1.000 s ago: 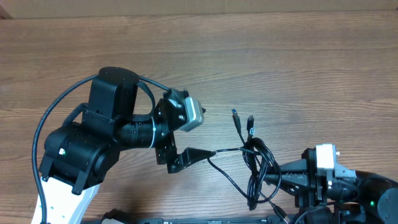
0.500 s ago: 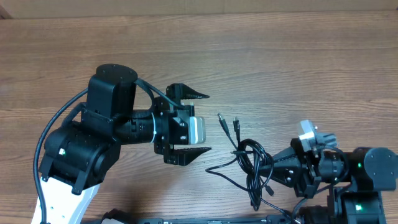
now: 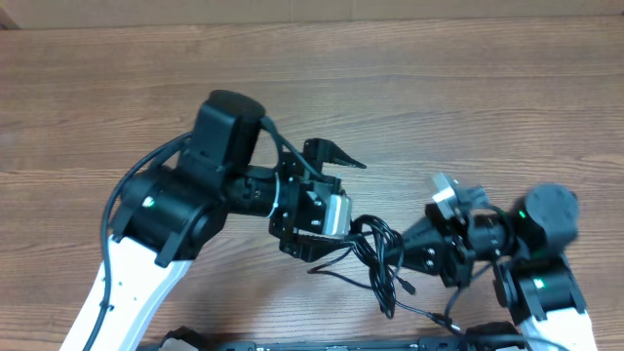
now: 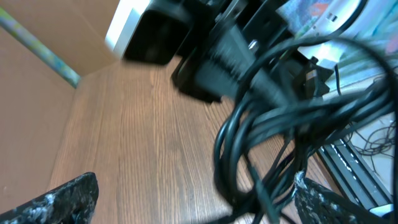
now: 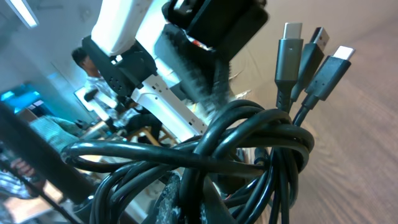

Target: Untangle cables

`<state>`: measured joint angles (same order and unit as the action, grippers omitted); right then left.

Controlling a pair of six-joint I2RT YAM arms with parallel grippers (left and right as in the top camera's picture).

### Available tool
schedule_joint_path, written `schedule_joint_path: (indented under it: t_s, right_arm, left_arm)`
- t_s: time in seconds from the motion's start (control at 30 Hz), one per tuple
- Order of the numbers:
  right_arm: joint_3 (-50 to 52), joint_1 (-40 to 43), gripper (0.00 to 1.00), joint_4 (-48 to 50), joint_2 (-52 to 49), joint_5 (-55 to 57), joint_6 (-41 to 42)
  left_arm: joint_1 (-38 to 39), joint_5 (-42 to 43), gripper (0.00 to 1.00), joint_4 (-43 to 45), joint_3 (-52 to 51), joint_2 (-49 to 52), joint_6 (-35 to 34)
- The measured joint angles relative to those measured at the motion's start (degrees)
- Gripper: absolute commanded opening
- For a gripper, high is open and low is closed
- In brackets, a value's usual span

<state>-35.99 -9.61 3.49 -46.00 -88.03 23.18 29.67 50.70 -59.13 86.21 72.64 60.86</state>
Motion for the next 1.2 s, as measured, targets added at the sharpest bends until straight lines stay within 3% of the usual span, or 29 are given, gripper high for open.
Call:
schedule_joint_path:
  t_s: [0.1,0.2,0.27,0.4,0.57,0.83,1.2]
  right_arm:
    - [0.0,-2.0,0.04,0.6,-5.3,0.0,-0.7]
    - [0.0,-4.4,0.04,3.2,-8.5,0.0,-1.0]
    - [0.0,-6.8,0.04,6.5,-10.4,0.0,-1.4]
    - [0.0,-11.1,0.04,12.2,-11.6,0.0,-1.5]
    - [0.0,-13.2,0.04,14.5,-11.6,0.0,-1.6]
    - [0.0,-13.3,0.04,14.5,-11.6,0.0,-1.6]
    - [0.0,-13.4,0.04,16.7,-11.6,0.0,-1.6]
  left_arm:
    - [0.1,0.0,0.99,0.0,0.0,0.4,1.5]
    - [0.2,0.1,0.83,-0.1,0.0,0.3,2.4]
    - [0.2,-0.1,0.79,-1.2,0.0,0.3,2.7]
    - [0.2,-1.9,0.6,-5.2,0.0,0.7,3.7]
    - [0.3,-3.6,0.5,-6.8,0.0,1.3,4.1]
    - [0.3,-4.2,0.49,-7.7,0.0,1.4,4.3]
    - [0.3,-3.5,0.51,-17.3,0.0,1.4,8.0]
